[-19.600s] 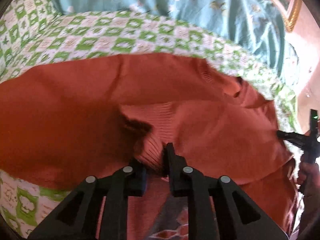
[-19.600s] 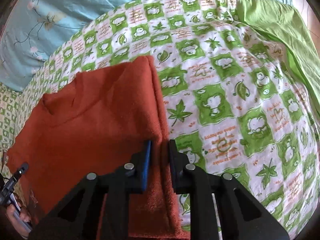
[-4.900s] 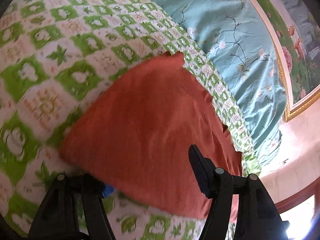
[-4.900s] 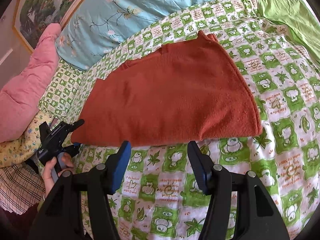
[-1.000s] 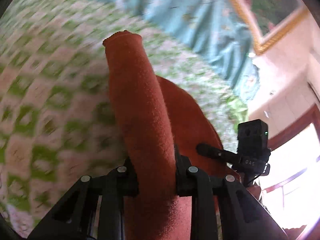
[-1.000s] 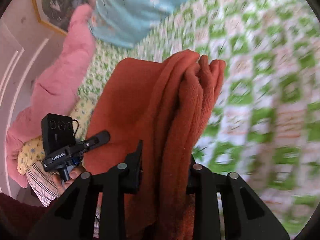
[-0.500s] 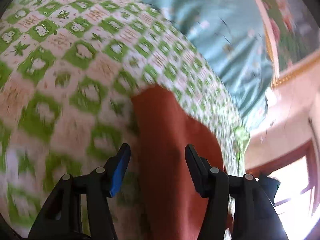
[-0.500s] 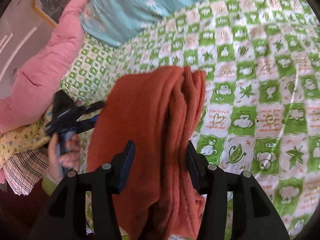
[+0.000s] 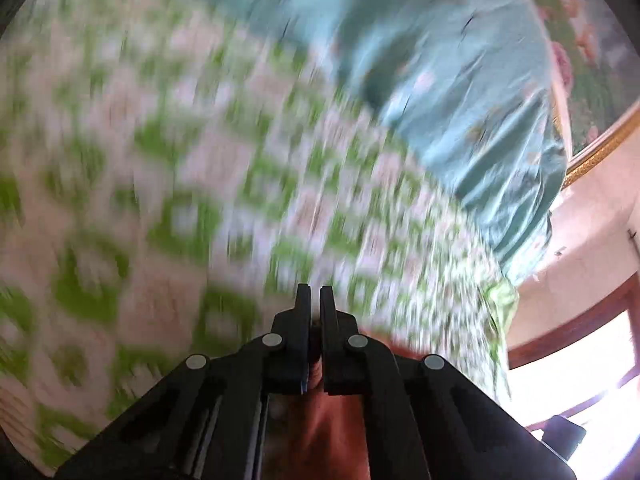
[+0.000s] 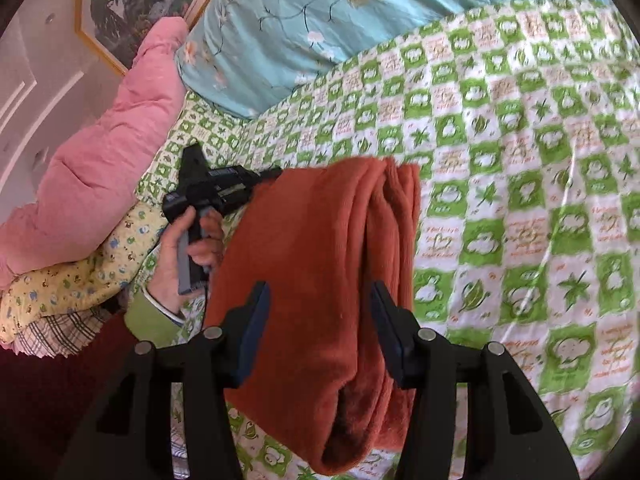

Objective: Fold small clothes

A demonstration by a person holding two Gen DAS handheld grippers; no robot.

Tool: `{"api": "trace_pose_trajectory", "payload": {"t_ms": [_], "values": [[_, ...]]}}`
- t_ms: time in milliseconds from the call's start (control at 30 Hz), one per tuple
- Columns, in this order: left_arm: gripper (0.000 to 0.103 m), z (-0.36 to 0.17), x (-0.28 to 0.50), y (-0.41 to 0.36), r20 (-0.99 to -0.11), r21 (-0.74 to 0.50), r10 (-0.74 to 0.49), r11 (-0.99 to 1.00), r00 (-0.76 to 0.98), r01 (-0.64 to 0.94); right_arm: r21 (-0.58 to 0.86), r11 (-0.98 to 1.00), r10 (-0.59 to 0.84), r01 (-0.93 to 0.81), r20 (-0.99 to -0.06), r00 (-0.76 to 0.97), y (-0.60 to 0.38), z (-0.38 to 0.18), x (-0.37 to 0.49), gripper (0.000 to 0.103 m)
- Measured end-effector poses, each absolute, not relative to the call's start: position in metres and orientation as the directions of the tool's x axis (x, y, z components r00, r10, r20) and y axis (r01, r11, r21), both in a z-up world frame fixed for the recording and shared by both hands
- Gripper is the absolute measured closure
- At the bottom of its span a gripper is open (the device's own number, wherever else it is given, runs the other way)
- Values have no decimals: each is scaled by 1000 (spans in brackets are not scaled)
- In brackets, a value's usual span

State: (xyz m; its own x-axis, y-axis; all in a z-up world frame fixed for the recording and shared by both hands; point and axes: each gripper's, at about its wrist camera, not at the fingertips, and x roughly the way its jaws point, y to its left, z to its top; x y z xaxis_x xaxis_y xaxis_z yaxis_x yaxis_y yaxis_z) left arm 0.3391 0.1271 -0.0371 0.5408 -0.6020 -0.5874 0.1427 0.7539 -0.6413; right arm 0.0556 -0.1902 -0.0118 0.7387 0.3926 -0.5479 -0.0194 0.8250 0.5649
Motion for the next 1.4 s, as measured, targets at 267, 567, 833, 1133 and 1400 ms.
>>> {"api": "trace_pose_trajectory", "payload": {"t_ms": [267,567,833,1133,1400], "values": [[89,-7,298,131,-631,-514,-505,841,589,169,563,826,402,-21,-564,721,-184,-18,57,49],[66,-26,159,131,-669,-472,-468,868,577,157,504,864,372,12,-653,660,-169,-41,80,51],[59,-48,135,112,-727,-449,-448,884,520,134,631,773,445,66,-613,653,-188,-45,96,95],[46,-58,132,88,-779,-388,-394,914,488,118,539,835,350,109,-674,651,-204,-45,88,95],[41,-62,140,93,-783,-422,-426,899,453,116,469,872,285,139,-718,635,-199,-68,86,95]]}}
